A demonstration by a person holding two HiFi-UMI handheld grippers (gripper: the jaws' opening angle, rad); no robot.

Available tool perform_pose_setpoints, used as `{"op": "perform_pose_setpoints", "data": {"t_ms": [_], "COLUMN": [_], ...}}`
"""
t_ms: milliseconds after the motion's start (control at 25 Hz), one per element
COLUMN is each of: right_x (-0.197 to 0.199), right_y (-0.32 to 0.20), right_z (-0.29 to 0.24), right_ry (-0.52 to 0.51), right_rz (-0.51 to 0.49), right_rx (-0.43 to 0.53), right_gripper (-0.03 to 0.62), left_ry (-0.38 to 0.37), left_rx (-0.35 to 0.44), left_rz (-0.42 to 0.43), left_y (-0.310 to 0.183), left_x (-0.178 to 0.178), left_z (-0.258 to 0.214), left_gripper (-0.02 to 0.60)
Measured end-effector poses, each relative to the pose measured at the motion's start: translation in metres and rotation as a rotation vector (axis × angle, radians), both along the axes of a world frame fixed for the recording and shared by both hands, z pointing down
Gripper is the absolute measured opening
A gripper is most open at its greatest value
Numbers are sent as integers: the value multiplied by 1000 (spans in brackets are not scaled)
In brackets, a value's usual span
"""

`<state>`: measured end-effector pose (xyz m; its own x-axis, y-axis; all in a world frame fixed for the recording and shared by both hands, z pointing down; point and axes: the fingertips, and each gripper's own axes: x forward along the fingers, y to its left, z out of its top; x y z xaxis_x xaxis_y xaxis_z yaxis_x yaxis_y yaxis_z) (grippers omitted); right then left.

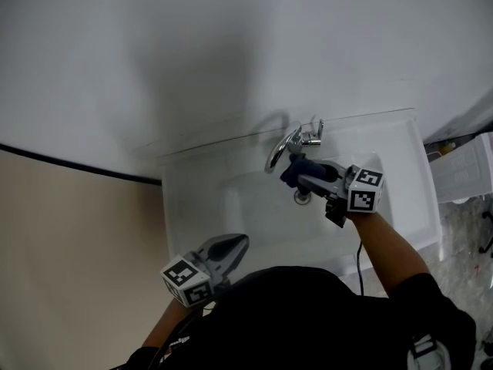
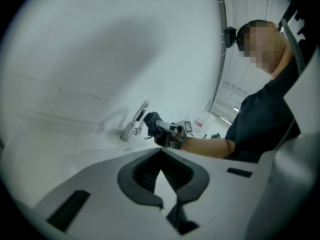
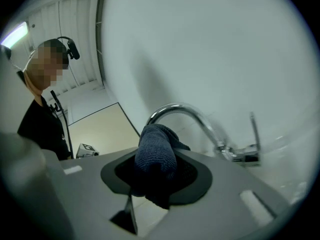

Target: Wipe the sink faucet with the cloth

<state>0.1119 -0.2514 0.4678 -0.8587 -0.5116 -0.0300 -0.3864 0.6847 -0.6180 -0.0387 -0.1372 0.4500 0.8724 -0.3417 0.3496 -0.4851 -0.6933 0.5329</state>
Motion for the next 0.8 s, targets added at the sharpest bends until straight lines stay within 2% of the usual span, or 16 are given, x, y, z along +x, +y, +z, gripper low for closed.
{"op": "perform_pose_setpoints", "data": {"t_ms": [80,200,320,400,560,720,800], "right_x": [40,93,114,114,105,108,119], "right_y": [-9,-45,-81,-99,-116,-123,-121], "right_z": [17,31,29,31,62,72,79], "right_ry": [80,276,467,545,657,866,894], "right_rz": [118,308,404,408,355,361,378], "right_rx": [-22,-37,-5,1,-99,-99,-142], "right_gripper": [133,133,133,133,133,133,132], "left_ry": [-10,-15,-13,-19,-32,-34,-32], "left_rx": [-10,-13,-6,-3,2,0,3], "left_rz": [-4,1,7,8,-2,-12,-14], "left_y": [0,-1,0,1,1,-2,-4], "left_x": [-2,0,2,3,2,-3,-3], "left_z": [2,4,5,4,3,5,4], "left_gripper": [-8,-8,-8,-8,-8,-8,-8]}}
